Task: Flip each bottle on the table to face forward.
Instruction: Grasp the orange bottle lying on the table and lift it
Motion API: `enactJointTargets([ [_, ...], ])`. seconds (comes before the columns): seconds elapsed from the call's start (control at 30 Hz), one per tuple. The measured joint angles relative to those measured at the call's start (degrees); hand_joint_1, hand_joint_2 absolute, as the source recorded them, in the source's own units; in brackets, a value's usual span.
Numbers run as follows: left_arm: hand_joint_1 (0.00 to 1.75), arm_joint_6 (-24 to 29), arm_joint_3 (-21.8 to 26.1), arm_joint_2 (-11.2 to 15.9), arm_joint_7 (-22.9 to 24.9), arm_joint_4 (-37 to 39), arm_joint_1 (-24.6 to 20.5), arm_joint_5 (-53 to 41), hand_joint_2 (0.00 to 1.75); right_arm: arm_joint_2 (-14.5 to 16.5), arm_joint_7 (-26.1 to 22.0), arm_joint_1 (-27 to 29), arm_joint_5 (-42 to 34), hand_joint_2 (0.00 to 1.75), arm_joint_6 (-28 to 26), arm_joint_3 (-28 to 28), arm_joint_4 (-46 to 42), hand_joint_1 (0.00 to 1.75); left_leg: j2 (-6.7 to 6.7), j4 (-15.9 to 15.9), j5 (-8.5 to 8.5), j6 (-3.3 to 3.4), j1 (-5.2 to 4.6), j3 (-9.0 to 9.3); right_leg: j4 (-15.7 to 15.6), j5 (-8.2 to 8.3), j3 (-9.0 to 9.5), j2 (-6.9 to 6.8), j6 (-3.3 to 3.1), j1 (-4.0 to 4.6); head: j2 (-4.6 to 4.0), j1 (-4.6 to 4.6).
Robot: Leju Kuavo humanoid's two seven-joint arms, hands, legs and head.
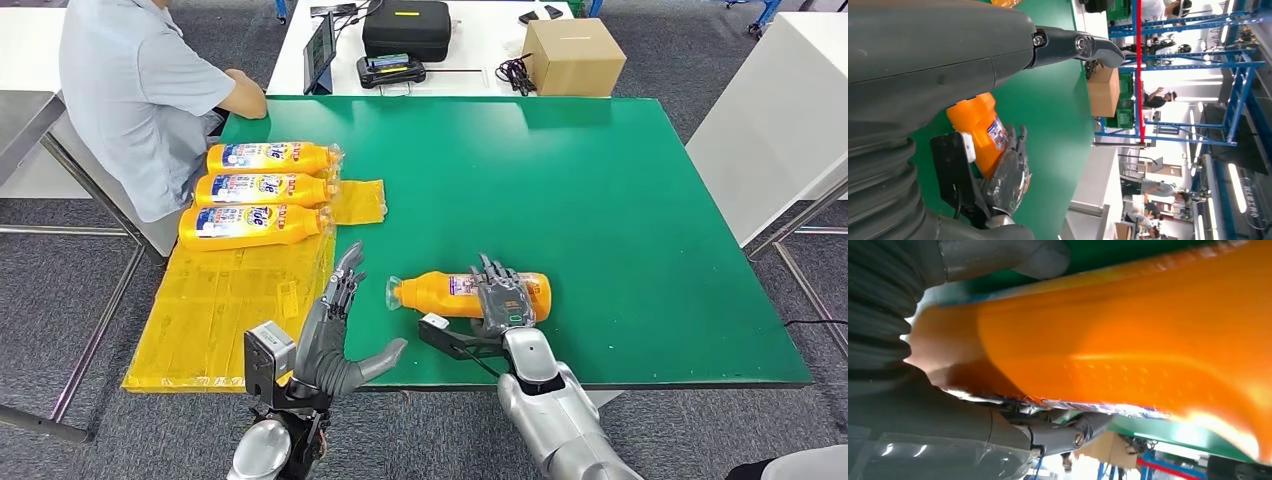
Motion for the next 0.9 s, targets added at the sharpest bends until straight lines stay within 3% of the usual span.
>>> enactJointTargets([
  [0.1, 0.0, 0.1, 0.1, 0.0, 0.5, -0.5, 0.2, -0.5, 1.75, 0.4, 2.0, -0.3, 1.0, 1.75, 2.2, 0.7, 0.1, 1.36, 0.0, 0.0, 0.0, 0.0, 0.0, 0.02, 0.0, 0.0, 0.01, 0.0, 0.0, 0.0, 0.0, -0.01],
  [0.27, 0.0, 0.0, 0.5, 0.0, 1.1, -2.2, 1.2, -1.2, 1.75, 0.4, 3.7, 0.2, 1.4, 1.75, 4.2, 1.8, -1.5, 1.75, 0.0, 0.0, -0.01, 0.0, 0.0, 0.02, 0.0, -0.01, 0.01, 0.0, 0.0, 0.0, 0.0, -0.01],
  [0.67, 0.0, -0.1, 1.4, 0.0, 1.2, -3.4, 2.2, -1.5, 1.75, -0.5, 4.3, 1.3, -0.5, 1.75, 6.0, 2.0, -3.8, 1.75, -0.01, 0.0, -0.01, 0.0, 0.0, 0.07, 0.0, -0.01, 0.05, 0.0, 0.0, 0.0, 0.0, -0.01],
  [0.77, 0.0, -0.2, 1.4, 0.0, 1.1, -3.4, 2.2, -1.3, 1.75, -0.9, 0.8, 1.3, -5.3, 1.75, 5.7, 1.1, -3.8, 1.75, -0.01, 0.0, -0.01, 0.0, 0.0, 0.12, 0.0, -0.01, 0.09, 0.0, 0.0, 0.0, 0.0, -0.01],
  [0.9, 0.0, 1.2, 1.4, 0.0, 0.4, -2.9, 2.0, 0.7, 1.75, -1.2, -10.2, 1.4, -17.0, 1.75, 3.8, -1.7, -4.3, 1.75, 0.15, 0.0, -0.11, -0.04, 0.0, 0.41, 0.0, -0.01, 0.32, 0.09, -0.01, 0.0, 0.0, 0.02],
])
